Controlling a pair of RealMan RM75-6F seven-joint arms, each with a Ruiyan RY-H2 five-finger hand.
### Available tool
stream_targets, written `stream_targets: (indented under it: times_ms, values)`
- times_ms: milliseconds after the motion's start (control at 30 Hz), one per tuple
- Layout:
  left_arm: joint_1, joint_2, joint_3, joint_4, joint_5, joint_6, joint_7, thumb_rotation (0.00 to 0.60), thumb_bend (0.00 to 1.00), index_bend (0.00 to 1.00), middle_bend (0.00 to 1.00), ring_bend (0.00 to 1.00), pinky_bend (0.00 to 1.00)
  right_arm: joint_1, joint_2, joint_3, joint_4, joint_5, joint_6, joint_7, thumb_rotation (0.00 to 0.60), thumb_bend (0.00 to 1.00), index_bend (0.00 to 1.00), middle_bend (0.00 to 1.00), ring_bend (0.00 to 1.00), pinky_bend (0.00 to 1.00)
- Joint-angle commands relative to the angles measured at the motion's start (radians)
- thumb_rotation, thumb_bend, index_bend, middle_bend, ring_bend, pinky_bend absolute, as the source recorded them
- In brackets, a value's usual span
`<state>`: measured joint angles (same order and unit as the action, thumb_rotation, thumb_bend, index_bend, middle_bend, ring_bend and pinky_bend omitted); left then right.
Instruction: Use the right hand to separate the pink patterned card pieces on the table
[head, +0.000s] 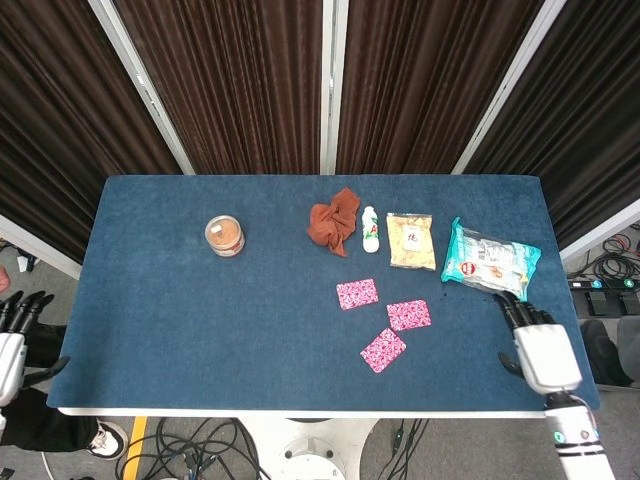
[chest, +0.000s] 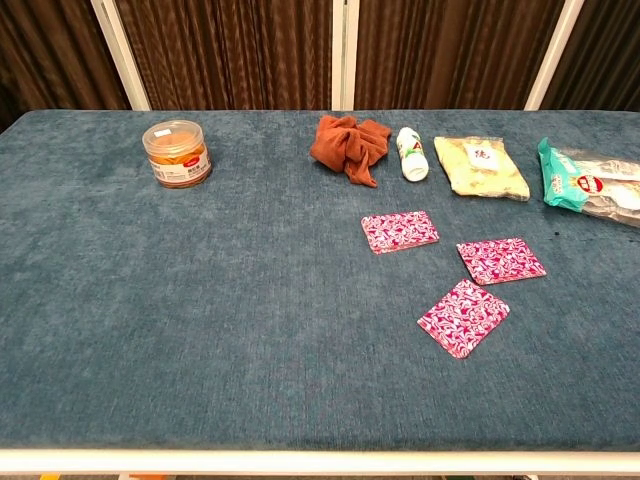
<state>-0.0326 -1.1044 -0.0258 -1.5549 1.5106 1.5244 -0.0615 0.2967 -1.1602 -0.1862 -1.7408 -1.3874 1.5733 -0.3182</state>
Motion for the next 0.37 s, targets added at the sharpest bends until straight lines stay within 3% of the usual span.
stream_targets:
  times_ms: [33,267,367]
  values:
    - [-0.002,0.003,0.005,-0.007,-0.002,-0.010,0.010,0.600,0.15,0.13,0.09,0.00,0.11,-0.129,-0.023,-0.019,0.213,-0.070,0.112,0.177,0.600,0.10,0.01,0.00,0.00,0.00]
    - [-0.005,0.003,0.007,-0.006,-0.009,-0.024,0.017,0.600,0.15,0.13,0.09,0.00,0.11,-0.207,-0.077,0.035,0.343,-0.034,0.106,0.363,0.600,0.14,0.00,0.00,0.00,0.00]
    - [-0.009,-0.002,0.005,-0.007,-0.006,-0.025,0.025,0.600,0.15,0.13,0.09,0.00,0.11,-0.208,-0.079,0.048,0.364,-0.043,0.080,0.372,0.600,0.15,0.00,0.00,0.00,0.00]
